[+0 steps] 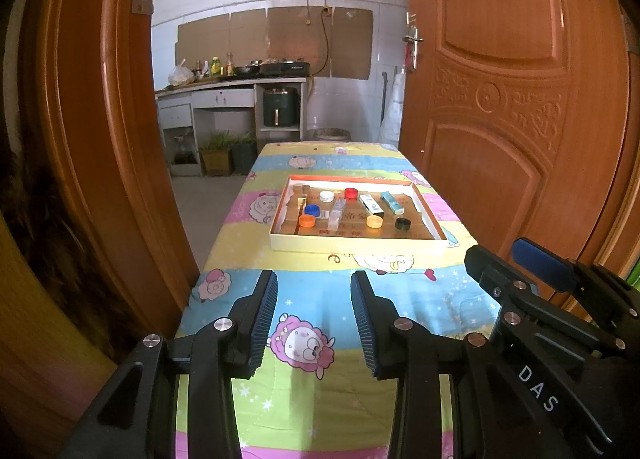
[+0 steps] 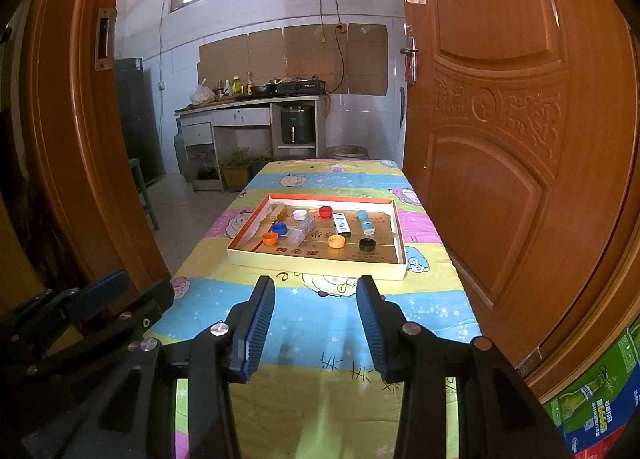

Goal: Organize rigid objects

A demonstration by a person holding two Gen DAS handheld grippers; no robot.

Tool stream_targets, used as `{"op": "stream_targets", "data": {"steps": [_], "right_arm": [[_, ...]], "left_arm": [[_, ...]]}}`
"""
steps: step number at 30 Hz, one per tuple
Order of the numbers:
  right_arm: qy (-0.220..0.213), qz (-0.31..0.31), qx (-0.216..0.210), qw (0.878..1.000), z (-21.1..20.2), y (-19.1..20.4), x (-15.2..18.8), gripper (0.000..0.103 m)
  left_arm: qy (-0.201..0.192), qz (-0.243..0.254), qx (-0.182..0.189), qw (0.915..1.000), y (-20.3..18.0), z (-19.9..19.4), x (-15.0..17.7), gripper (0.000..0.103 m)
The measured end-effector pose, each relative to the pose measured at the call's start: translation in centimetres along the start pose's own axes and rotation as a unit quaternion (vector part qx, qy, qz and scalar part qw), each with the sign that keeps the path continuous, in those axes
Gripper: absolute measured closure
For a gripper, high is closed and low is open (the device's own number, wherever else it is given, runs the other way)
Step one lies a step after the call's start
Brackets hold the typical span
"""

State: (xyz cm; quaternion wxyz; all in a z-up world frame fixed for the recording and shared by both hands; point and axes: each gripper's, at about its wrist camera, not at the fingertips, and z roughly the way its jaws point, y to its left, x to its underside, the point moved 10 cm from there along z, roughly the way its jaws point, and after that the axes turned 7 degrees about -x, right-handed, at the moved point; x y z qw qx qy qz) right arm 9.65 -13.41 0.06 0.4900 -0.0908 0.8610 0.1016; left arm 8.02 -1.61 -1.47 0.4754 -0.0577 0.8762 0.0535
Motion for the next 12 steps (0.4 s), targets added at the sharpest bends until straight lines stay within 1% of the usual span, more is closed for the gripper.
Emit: {"op": "stream_targets", "data": {"steps": [12], "right_arm": [[0.0, 0.0, 0.0, 1.0, -0.03, 0.02, -0.06, 0.061]], "left_arm": [[0.0, 0.002, 0.001, 1.0, 0.03, 0.22, -0.03, 0.063]]}}
